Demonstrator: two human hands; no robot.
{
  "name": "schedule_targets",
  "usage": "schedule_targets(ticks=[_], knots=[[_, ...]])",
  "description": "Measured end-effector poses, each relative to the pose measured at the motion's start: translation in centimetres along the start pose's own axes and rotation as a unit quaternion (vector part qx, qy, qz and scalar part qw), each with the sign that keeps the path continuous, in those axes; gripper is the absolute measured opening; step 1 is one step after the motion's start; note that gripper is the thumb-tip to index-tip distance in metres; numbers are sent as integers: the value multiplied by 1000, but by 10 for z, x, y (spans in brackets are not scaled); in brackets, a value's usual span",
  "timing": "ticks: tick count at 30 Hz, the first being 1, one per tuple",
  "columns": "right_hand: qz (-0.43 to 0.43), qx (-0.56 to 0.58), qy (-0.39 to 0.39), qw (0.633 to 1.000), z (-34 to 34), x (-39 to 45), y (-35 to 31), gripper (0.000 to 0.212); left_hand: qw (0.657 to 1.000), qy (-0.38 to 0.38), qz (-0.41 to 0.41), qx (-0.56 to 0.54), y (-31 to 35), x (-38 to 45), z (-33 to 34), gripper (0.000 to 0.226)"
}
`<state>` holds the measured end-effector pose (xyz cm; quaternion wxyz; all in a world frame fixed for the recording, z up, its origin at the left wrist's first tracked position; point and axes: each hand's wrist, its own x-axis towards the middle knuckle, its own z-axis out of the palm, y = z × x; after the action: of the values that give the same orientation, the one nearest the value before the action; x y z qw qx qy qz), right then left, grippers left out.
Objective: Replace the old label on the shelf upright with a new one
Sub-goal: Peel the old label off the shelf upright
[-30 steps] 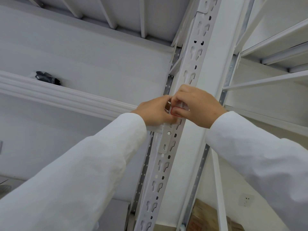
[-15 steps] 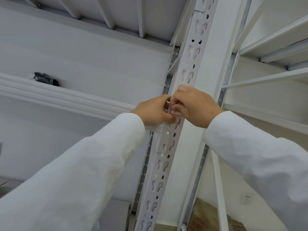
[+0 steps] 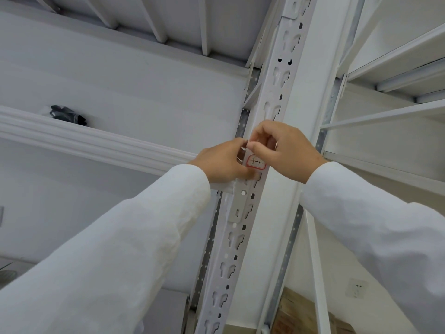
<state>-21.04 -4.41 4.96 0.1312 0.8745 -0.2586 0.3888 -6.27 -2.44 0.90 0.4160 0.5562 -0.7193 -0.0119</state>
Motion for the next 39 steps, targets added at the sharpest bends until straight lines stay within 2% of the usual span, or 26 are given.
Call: schedule_targets(ticks=[3,6,11,16,19,22,29,35,39], knots=[[67,-44,38,996,1,0,-5,23,1000,-1,-6,-2,1,-1,0,45],[124,-117,8,985,8,-1,-17,32,1000,-1,-14,8,3,-2,-1,40],[161,-156,-10,974,12,1,-27,29,1000,-8,-12,-2,3,-4,-2,30],[180,-152,-32,971,9,2,-32,29,1000,-10,-13,-6,2,-2,-1,34],[203,-163,-40,965,5,2,-34,20,1000,-6,-9,2,1,-1,0,34],[184,-216,-29,958,3,-2,-36,13,1000,-7,-11,5,2,-1,1,37],[140,-273,4,952,3,-7,-36,15,1000,-9,-8,14,1,0,0,46],[114,-244,15,963,1,-10,-26,12,1000,-14,-7,5,0,1,1,48],[85,-215,19,973,-4,-13,-20,13,997,-50,-4,-65,-1,3,-3,61]])
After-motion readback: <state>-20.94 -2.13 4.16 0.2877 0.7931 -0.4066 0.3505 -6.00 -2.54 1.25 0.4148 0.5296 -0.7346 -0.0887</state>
